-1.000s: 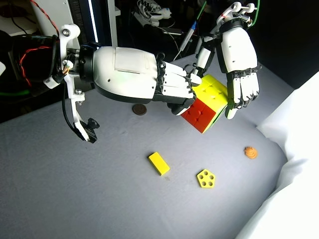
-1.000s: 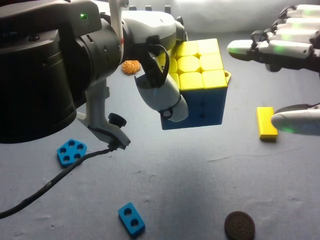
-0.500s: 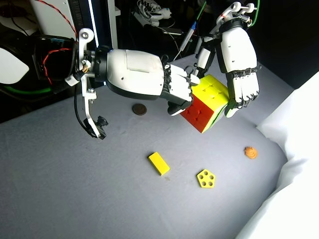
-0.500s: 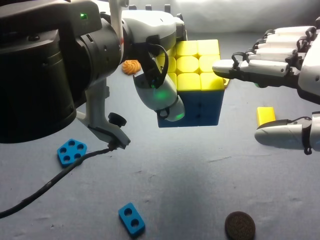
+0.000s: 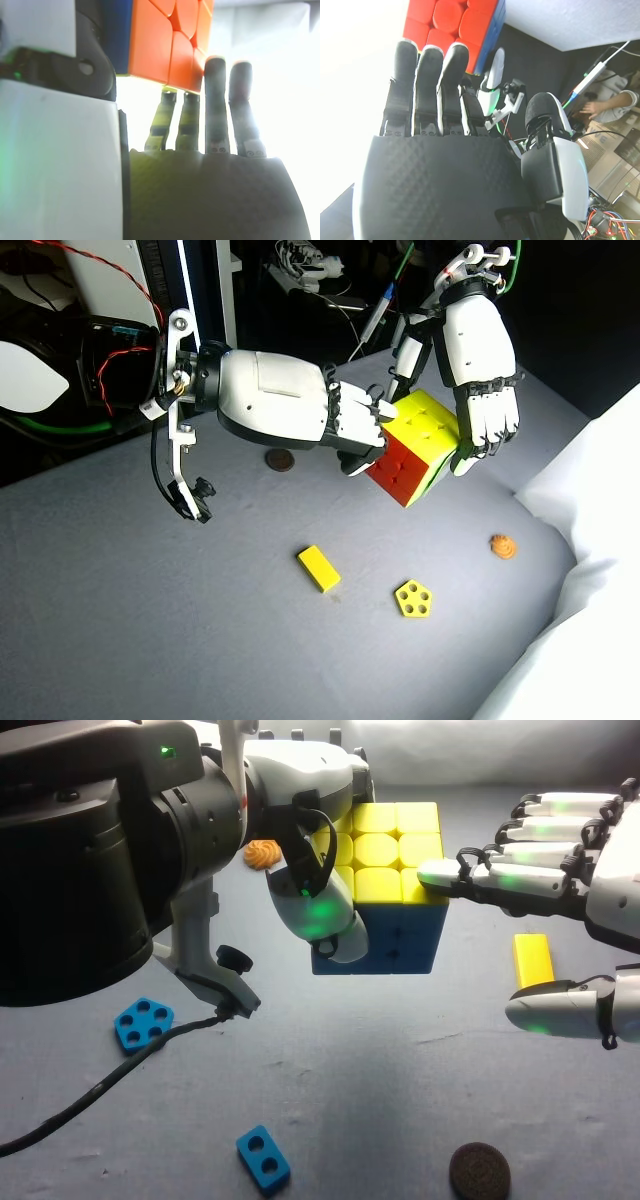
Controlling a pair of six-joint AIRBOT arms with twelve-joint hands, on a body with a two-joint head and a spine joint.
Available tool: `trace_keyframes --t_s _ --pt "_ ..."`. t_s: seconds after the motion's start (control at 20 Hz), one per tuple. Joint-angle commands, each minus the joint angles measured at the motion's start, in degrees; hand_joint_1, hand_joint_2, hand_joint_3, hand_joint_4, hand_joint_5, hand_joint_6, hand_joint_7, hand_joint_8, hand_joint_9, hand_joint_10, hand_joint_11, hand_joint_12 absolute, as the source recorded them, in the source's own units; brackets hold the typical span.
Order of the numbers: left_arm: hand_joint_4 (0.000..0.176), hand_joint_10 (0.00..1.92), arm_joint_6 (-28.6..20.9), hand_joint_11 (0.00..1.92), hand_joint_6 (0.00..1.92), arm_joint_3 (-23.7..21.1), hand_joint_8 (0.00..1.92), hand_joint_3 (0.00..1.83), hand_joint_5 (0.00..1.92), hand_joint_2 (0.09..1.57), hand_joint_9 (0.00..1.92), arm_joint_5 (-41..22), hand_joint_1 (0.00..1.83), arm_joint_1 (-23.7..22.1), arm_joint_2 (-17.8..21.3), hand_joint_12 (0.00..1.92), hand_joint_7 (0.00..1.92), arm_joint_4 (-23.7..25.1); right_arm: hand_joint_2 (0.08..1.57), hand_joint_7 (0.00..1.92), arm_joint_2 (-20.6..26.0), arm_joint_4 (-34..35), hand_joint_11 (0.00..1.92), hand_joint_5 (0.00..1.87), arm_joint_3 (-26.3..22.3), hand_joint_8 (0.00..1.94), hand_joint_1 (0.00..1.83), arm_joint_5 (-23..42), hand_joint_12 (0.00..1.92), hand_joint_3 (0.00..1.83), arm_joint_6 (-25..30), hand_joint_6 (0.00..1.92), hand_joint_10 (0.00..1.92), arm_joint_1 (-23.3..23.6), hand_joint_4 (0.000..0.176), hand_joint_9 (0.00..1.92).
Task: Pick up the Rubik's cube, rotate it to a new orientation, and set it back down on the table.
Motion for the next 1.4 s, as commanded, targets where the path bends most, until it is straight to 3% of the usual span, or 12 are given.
trace_keyframes --t_s 0.0,0.05,0.35,0.55,0.85,0.9,0.95,1.0,1.05,1.35 --pt "0.020 1.84 -0.59 0.01 1.76 -0.10 1.81 0.01 0.47 1.41 0.16 1.72 1.01 -0.81 0.49 1.92 0.44 4.23 1.27 0.25 0.13 1.24 0.15 0.12 -0.20 1.61 0.00 6.40 1.92 0.00 -0.19 0.00 1.92 0.00 0.000 0.22" --pt "0.027 1.84 -0.59 0.02 1.77 -0.08 1.80 0.01 0.47 1.42 0.16 1.72 1.00 -0.81 0.49 1.92 0.45 4.23 1.27 0.24 0.13 1.24 0.16 0.13 -0.29 1.61 0.00 6.40 1.92 0.00 -0.27 0.01 1.92 -0.18 0.000 0.22" --pt "0.028 1.85 -0.59 0.02 1.80 -0.05 1.84 0.01 0.45 1.44 0.14 1.71 0.98 -0.81 0.49 1.92 0.43 4.31 1.27 0.19 0.04 1.23 0.18 0.13 -1.09 1.65 0.00 6.42 1.92 0.00 -1.78 0.01 1.92 -2.15 0.000 0.18" --pt "0.028 1.85 -0.59 0.01 1.80 -0.05 1.81 0.00 0.46 1.43 0.14 1.71 0.99 -0.82 0.49 1.92 0.44 4.41 1.27 0.26 -0.27 1.23 0.17 0.15 -1.32 1.56 0.00 6.46 1.92 0.00 -1.93 0.01 1.92 -2.41 0.000 0.21" --pt "0.029 1.85 -0.59 0.05 1.83 0.02 1.83 0.00 0.43 1.44 0.17 1.67 0.98 -0.93 0.49 1.92 0.43 4.47 1.27 0.24 -0.65 1.23 0.16 0.15 -1.78 1.60 0.00 6.42 1.92 0.00 -2.72 0.01 1.92 -2.76 0.000 0.20" --pt "0.000 1.85 -0.59 0.04 1.79 0.02 1.75 0.00 0.23 1.37 0.16 1.67 1.19 -0.95 0.49 1.92 0.50 4.50 1.27 0.24 -0.69 1.23 0.15 0.15 -1.84 1.58 0.00 6.42 1.92 0.00 -2.93 0.01 1.92 -2.85 0.000 0.19" --pt "0.000 1.84 -0.59 0.03 1.78 0.03 1.72 0.00 0.16 1.35 0.16 1.66 1.25 -0.99 0.49 1.92 0.52 4.52 1.27 0.25 -0.73 1.24 0.17 0.15 -1.87 1.55 0.00 6.40 1.92 0.00 -3.03 0.01 1.92 -2.94 0.000 0.20" --pt "0.005 1.86 -0.59 0.04 1.80 0.04 1.80 0.01 0.39 1.42 0.16 1.63 1.04 -1.04 0.49 1.92 0.46 4.52 1.27 0.26 -0.79 1.24 0.18 0.16 -1.88 1.56 0.00 6.36 1.92 0.00 -3.10 0.01 1.92 -3.02 0.000 0.21" --pt "0.024 1.86 -0.59 0.05 1.80 0.04 1.81 0.01 0.43 1.43 0.16 1.56 1.00 -1.08 0.49 1.92 0.46 4.52 1.27 0.26 -0.84 1.24 0.18 0.17 -1.89 1.56 0.00 6.26 1.92 0.00 -3.11 0.01 1.92 -3.05 0.000 0.22" --pt "0.028 1.86 -0.59 0.03 1.83 0.03 1.83 0.00 0.43 1.45 0.16 1.44 0.98 -1.20 0.49 1.92 0.44 4.52 1.27 0.25 -0.97 1.26 0.20 0.17 -2.11 1.58 0.00 5.29 1.92 0.00 -3.17 0.01 1.92 -3.28 0.000 0.22"
